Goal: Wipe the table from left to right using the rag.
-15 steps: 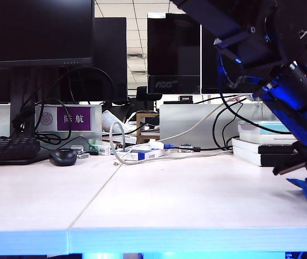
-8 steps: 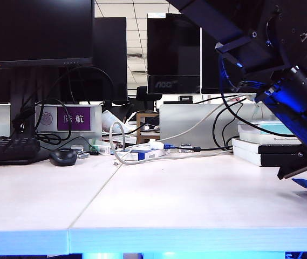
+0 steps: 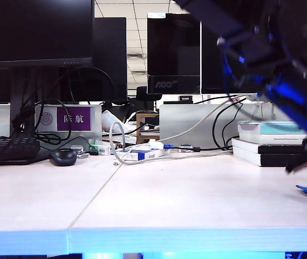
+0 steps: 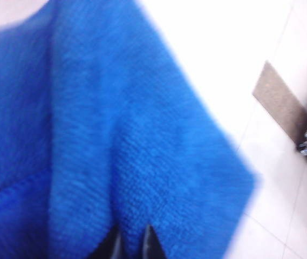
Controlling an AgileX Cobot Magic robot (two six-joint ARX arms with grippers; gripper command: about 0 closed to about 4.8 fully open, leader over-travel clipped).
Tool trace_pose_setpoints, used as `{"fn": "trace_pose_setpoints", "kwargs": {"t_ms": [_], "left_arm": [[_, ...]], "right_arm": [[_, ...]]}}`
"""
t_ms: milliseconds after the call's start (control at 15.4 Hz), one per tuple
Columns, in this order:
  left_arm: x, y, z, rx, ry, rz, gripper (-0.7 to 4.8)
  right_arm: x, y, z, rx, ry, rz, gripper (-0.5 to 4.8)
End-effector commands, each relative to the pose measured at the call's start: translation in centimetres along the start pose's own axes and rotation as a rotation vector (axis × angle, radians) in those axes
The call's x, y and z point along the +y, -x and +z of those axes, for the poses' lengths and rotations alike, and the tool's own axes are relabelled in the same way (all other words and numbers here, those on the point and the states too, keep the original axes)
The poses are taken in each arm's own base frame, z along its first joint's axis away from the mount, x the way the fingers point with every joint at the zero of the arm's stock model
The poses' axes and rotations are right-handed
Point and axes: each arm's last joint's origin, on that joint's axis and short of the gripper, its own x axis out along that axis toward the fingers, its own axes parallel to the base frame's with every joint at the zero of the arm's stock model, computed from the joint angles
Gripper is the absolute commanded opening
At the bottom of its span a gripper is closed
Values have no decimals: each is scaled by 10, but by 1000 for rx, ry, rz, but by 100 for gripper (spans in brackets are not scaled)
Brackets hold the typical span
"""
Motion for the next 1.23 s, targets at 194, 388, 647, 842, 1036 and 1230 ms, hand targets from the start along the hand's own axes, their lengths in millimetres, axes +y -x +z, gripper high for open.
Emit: {"fn": "trace_pose_setpoints", "kwargs": {"t_ms": [194, 388, 647, 842, 1036, 1230], "left_arm": [[-19, 21, 21, -44, -28, -28, 127], [-26, 30, 26, -35, -57, -43, 293], [-37, 47, 35, -28, -108, -46, 381], [-47, 61, 45, -72, -129, -60, 381], [-58, 80, 56, -117, -148, -70, 381], [-60, 100, 65, -152, -152, -69, 381]], "right_arm": [[-1, 2, 1, -18, -13, 0, -1], [-1, 3, 1, -22, -13, -1, -1], [-5, 10, 0, -82, -38, -24, -1], [-6, 10, 1, -86, -39, -38, -1], [-7, 15, 3, -143, -65, -25, -1], [-13, 28, 7, -296, -136, -24, -1]]}}
